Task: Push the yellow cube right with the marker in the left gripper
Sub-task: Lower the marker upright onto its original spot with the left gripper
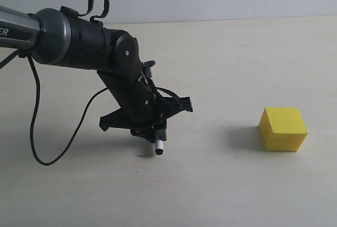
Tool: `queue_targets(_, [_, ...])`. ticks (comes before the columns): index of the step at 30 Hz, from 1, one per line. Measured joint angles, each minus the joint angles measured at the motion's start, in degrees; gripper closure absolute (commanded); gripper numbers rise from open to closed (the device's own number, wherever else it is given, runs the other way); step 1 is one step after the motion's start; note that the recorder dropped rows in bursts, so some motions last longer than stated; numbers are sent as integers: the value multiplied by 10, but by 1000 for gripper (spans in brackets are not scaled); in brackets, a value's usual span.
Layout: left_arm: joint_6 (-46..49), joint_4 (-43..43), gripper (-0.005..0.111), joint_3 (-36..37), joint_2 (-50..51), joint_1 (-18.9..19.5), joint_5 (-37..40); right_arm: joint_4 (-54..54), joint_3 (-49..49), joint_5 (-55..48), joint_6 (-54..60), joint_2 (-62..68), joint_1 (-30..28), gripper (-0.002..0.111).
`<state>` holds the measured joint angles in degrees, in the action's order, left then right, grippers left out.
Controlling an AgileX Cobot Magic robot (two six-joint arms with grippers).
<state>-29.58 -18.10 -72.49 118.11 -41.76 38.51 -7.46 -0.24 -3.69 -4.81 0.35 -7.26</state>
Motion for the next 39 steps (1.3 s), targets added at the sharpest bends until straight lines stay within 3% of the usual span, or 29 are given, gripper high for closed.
queue_targets(39, [-6, -4, 107, -1, 10, 0, 15, 0, 0, 0, 0, 0, 0, 108])
